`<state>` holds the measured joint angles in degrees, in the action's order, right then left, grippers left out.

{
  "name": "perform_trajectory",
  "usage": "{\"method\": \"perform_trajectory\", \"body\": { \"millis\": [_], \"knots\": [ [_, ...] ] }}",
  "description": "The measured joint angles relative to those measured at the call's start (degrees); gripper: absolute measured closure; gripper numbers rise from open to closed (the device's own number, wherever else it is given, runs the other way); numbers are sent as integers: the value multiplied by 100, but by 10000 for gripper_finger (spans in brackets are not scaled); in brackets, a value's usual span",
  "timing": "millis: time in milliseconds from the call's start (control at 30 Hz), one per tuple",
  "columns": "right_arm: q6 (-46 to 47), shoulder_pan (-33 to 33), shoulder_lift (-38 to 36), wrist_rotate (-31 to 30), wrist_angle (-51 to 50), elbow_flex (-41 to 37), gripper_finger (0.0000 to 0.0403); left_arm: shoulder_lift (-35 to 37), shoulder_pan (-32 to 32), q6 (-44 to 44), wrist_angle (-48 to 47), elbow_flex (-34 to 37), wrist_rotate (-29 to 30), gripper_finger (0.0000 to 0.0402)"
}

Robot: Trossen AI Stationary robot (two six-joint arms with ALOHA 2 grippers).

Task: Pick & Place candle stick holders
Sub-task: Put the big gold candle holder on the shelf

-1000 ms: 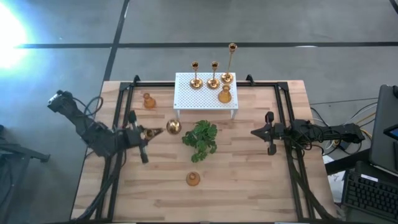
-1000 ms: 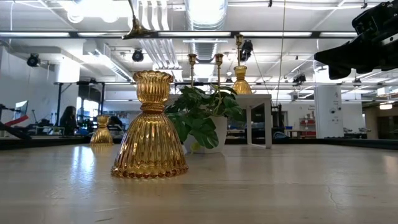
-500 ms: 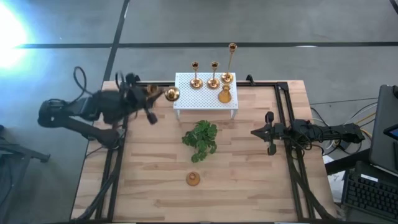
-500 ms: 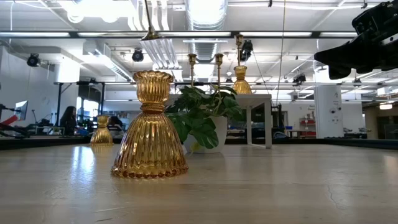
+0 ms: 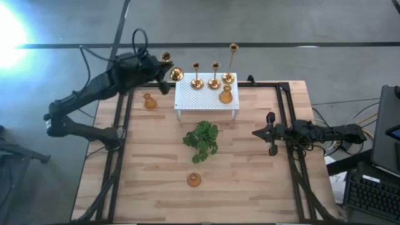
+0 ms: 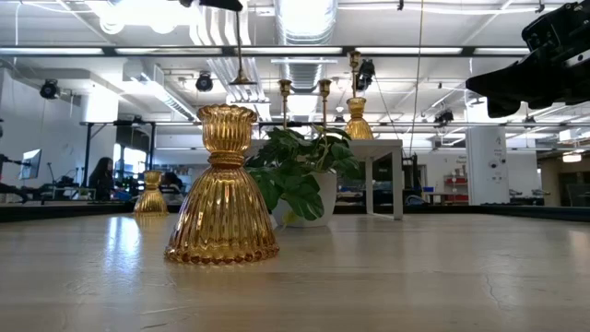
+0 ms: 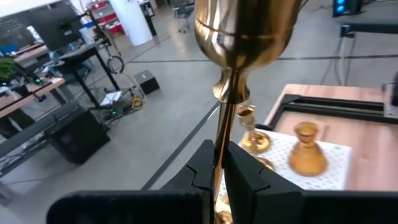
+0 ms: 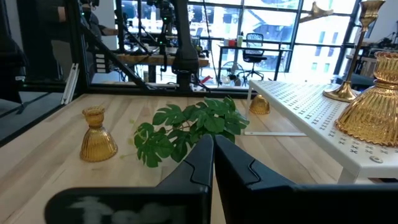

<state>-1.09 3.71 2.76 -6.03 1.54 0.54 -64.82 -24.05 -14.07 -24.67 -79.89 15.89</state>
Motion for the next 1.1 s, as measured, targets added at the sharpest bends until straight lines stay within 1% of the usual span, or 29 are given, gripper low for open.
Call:
{"method": "perform_trajectory", "body": {
  "millis": [67, 200, 267, 500, 567, 700, 767, 900, 1100],
  "knots": [
    [-1, 0, 0, -1, 0, 0, 394, -196, -200, -75, 2, -163, -107, 382],
    [1, 2, 0, 0, -2, 0, 394, -570, -597, -86, 15, -486, -757, 382],
    [1, 0, 0, -1, 0, 0, 394, -757, -777, -86, 13, -630, -989, 382],
    [0, 1, 1, -1, 0, 0, 394, -1157, -1465, -63, 10, -829, -1205, 382],
    [0, 0, 0, 1, -2, 0, 394, -1226, -1673, 6, 23, -829, -1367, 382],
    [1, 0, 0, 1, -2, 0, 394, -1395, -2162, 351, 49, -830, -2293, 382],
    [1, 1, 1, 0, -1, 0, 394, -1537, -2361, 511, 90, -879, -2602, 382],
    [0, 2, 0, -1, -1, 0, 394, -1855, -2594, 672, 14, -947, -2739, 382],
    [-1, 0, 2, -1, 0, 0, 394, -2280, -2698, 789, -137, -944, -3051, 382]
  ]
}}
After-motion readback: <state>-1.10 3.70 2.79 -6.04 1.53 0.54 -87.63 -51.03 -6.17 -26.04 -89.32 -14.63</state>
